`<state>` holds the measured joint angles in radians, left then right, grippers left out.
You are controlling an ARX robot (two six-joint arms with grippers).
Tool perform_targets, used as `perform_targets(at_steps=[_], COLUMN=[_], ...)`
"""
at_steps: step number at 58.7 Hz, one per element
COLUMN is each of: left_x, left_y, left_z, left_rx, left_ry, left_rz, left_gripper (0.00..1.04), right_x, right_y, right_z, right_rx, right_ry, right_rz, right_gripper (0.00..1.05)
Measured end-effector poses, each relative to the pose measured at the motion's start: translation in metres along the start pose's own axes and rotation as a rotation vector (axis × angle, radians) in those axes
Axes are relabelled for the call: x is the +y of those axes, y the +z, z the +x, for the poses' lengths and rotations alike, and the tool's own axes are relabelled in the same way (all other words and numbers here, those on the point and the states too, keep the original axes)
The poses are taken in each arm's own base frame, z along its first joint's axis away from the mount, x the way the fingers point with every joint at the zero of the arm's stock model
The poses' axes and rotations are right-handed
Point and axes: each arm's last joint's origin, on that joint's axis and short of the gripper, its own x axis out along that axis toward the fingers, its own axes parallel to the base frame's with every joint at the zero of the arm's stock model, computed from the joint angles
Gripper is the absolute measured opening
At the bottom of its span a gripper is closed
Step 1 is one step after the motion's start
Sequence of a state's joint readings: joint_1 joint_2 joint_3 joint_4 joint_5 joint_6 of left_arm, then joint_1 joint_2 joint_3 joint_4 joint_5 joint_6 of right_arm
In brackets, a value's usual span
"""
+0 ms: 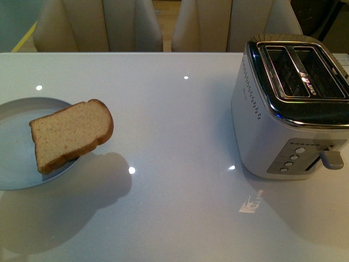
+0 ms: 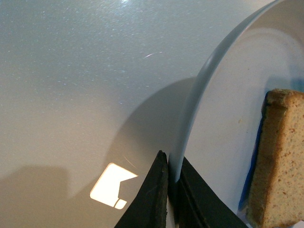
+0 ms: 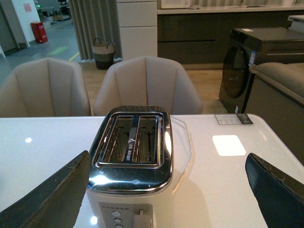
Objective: Left arm holds plate, right arm toasts bread
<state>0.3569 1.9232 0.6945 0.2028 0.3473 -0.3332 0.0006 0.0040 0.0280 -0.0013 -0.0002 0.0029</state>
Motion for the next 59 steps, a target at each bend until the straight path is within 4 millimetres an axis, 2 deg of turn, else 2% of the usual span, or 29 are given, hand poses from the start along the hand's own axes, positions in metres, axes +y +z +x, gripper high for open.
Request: perform_targets(at_steps=[7, 11, 29, 34, 43, 53, 59], left_x=[-0.023, -0.052, -0.13, -0.159, -0.184, -0.201, -0.204], left_y=[-0.002, -0.004, -0.021, -0.031, -0.045, -0.062, -0.065], left_z=[-0.016, -0.032, -0.07, -0.084, -0.093, -0.1, -0.103], left_rx=[-0.016, -0.032, -0.065, -0.07, -0.046, -0.004, 0.001], left_ry=[-0.047, -0.097, -0.216, -0.271, -0.323, -0.352, -0.362], left_rz=[0.033, 0.069, 0.125, 0.149, 0.165, 0.18, 0.19], left_gripper=[0.03, 0.03, 0.03, 0.03, 0.03, 0.03, 0.03], right_x=[0.0, 0.0, 0.0, 0.0, 0.0, 0.0, 0.0], right_y=[0.0, 0.0, 0.0, 0.0, 0.0, 0.0, 0.0], right_z=[0.0, 0.0, 0.0, 0.0, 0.0, 0.0, 0.0], right_rx=[0.0, 0.0, 0.0, 0.0, 0.0, 0.0, 0.0], right_ry=[0.0, 0.0, 0.0, 0.0, 0.0, 0.0, 0.0], right_rz=[0.0, 0.0, 0.0, 0.0, 0.0, 0.0, 0.0], right_gripper=[0.96, 0.96, 0.96, 0.96, 0.96, 0.96, 0.96])
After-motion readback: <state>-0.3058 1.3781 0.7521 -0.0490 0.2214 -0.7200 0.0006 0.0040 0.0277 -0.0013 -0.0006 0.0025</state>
